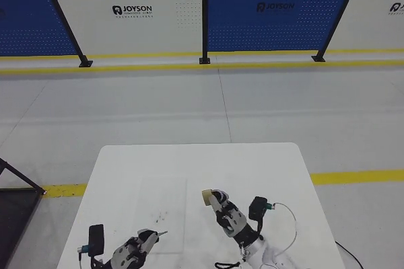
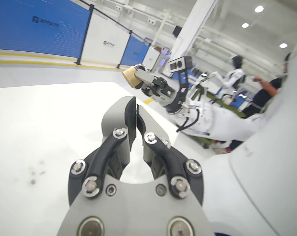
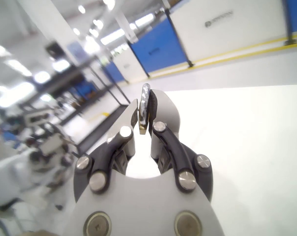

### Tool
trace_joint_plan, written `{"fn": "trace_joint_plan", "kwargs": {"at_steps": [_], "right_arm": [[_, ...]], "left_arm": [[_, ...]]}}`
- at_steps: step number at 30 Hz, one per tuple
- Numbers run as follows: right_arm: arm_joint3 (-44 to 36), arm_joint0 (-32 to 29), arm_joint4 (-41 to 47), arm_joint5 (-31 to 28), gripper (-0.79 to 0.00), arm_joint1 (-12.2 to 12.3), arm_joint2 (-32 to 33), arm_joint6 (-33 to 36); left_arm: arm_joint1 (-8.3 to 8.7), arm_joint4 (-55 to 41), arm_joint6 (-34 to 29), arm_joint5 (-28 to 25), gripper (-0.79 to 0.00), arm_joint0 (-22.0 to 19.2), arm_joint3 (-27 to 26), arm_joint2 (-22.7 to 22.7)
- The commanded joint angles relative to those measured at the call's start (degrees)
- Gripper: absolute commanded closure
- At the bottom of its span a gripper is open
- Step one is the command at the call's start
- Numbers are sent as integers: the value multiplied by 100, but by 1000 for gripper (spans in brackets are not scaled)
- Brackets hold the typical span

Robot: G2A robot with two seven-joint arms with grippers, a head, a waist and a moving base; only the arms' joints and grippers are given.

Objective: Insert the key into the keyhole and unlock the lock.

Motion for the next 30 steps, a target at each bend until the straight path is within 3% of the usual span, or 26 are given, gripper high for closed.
{"fn": "trace_joint_plan", "kwargs": {"at_steps": [1,5,21,30], "right_arm": [[56,29,538,-766,0,12,-27,16],[95,61,1271,-1734,0,23,-201,145],[112,184,1309,-1636,0,5,-313,327],[289,315,537,-1581,0,-126,-761,-277]], "left_arm": [[-3,-272,27,-99,0,-112,24,134],[-13,-822,280,-99,0,-276,21,516],[-9,-1207,104,92,0,-512,24,836],[-9,-2094,-322,-99,0,-824,249,1288]]}}
